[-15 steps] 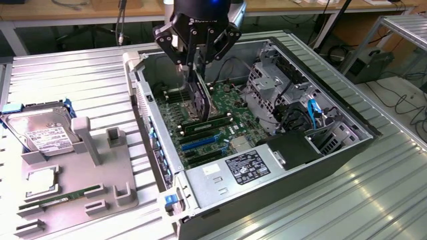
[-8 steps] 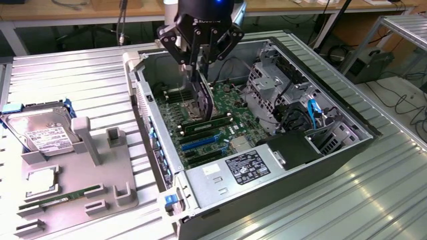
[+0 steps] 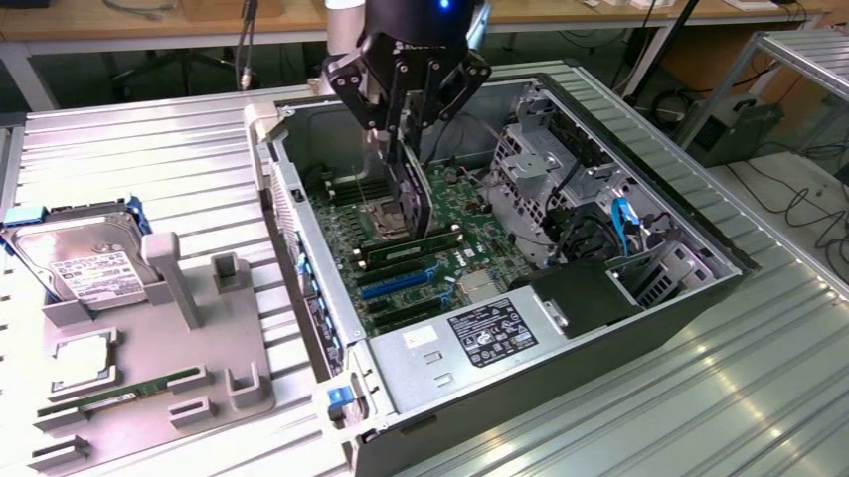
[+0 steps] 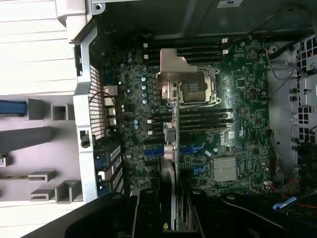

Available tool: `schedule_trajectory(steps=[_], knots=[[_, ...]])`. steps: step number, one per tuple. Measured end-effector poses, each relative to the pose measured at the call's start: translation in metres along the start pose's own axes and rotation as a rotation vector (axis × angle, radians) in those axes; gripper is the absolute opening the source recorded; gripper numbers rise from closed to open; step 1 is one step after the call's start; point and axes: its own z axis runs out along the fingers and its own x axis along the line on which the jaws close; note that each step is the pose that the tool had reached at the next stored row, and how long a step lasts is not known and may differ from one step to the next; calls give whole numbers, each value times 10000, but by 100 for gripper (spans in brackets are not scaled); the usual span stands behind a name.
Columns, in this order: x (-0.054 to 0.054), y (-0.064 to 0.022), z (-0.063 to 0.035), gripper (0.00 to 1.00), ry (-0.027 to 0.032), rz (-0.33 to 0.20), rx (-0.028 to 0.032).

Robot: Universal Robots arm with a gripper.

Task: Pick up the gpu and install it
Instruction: 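Pick up the gpu and move the gpu toward the slot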

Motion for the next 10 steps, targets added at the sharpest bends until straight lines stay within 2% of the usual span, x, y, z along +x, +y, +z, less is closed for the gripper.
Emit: schedule_trajectory(steps=[10], knots=[[-166,36,83,26,56,-3,8]])
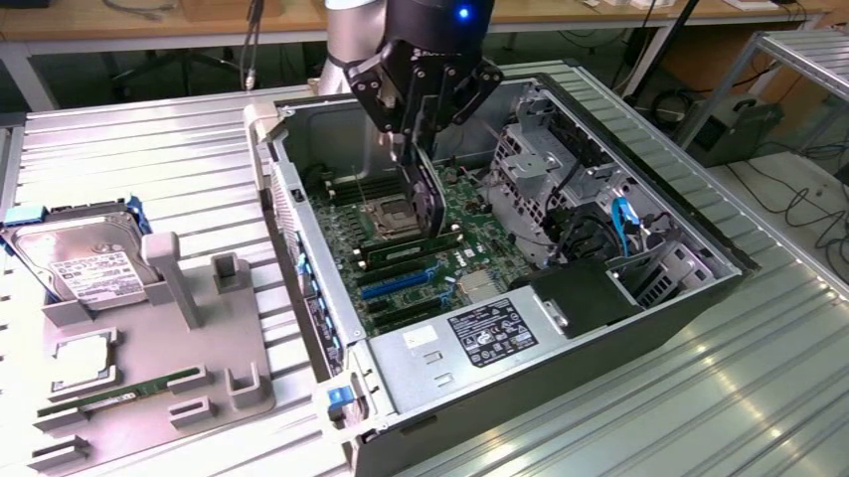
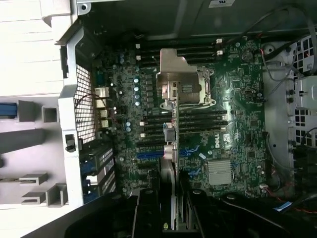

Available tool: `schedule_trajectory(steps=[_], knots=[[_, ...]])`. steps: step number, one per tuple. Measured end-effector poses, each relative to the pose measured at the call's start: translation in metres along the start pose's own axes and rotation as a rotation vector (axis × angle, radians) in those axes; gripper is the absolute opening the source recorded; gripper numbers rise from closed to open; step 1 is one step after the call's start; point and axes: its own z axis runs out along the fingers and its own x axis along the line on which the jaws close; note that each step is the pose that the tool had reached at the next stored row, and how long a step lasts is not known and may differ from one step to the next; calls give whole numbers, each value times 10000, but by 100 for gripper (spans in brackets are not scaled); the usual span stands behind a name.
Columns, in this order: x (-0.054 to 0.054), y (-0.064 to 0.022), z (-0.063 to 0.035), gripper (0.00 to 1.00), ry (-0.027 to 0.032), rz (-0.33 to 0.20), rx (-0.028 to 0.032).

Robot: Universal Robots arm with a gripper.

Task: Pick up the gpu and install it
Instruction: 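Pick up the gpu and move the gpu toward the slot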

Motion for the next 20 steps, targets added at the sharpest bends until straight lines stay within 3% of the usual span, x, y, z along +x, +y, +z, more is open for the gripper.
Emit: schedule_trajectory(steps=[20], knots=[[-469,53,167,26,122,-13,17]])
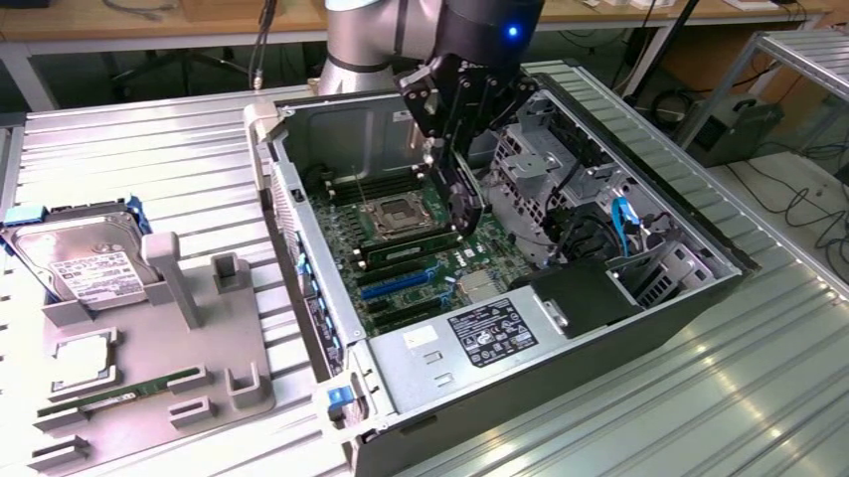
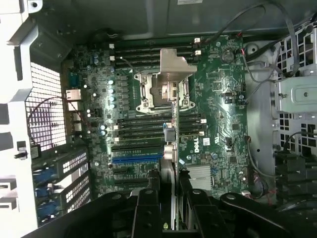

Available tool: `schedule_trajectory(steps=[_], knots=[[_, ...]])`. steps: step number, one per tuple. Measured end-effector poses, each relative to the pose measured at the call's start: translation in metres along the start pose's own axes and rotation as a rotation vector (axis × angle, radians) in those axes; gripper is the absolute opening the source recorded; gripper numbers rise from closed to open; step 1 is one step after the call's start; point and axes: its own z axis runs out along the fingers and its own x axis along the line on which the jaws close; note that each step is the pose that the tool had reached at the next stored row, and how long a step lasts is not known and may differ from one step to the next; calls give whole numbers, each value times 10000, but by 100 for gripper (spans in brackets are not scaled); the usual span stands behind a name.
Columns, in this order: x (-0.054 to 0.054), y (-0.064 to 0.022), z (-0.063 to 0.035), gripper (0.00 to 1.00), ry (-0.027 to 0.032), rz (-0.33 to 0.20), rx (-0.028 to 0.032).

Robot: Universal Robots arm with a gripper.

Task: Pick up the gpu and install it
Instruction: 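Pick up the gpu and move the gpu toward the slot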

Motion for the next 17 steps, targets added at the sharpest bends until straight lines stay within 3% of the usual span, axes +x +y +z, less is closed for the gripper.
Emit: schedule_trajectory(steps=[11,17], knots=[[-242,20,78,26,39,-12,3],[-276,23,85,26,41,-15,4]])
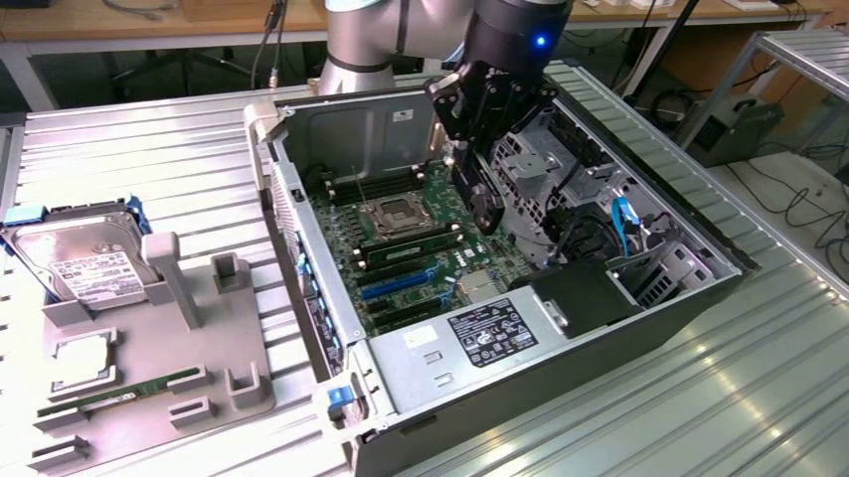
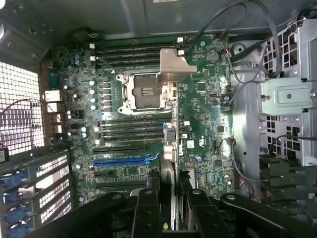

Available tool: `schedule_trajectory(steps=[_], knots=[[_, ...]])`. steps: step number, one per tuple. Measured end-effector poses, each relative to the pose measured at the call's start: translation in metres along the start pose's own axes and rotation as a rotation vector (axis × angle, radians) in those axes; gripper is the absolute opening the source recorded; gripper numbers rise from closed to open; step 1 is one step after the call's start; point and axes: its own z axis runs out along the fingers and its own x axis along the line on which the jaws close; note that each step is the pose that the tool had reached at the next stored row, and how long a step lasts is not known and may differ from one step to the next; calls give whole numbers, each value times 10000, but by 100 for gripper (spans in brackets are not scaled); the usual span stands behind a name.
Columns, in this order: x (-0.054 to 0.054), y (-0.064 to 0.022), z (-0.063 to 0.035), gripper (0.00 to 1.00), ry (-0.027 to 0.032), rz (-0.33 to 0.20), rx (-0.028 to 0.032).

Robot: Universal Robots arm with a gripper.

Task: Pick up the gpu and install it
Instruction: 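Pick up the gpu and move the gpu toward the slot, then insert the gpu into the slot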

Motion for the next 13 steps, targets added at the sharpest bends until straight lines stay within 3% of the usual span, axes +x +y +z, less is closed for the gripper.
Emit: schedule_trajectory(steps=[10,13], knots=[[-1,0,0,26,0,-15,-1],[-1,0,0,26,14,-415,1]])
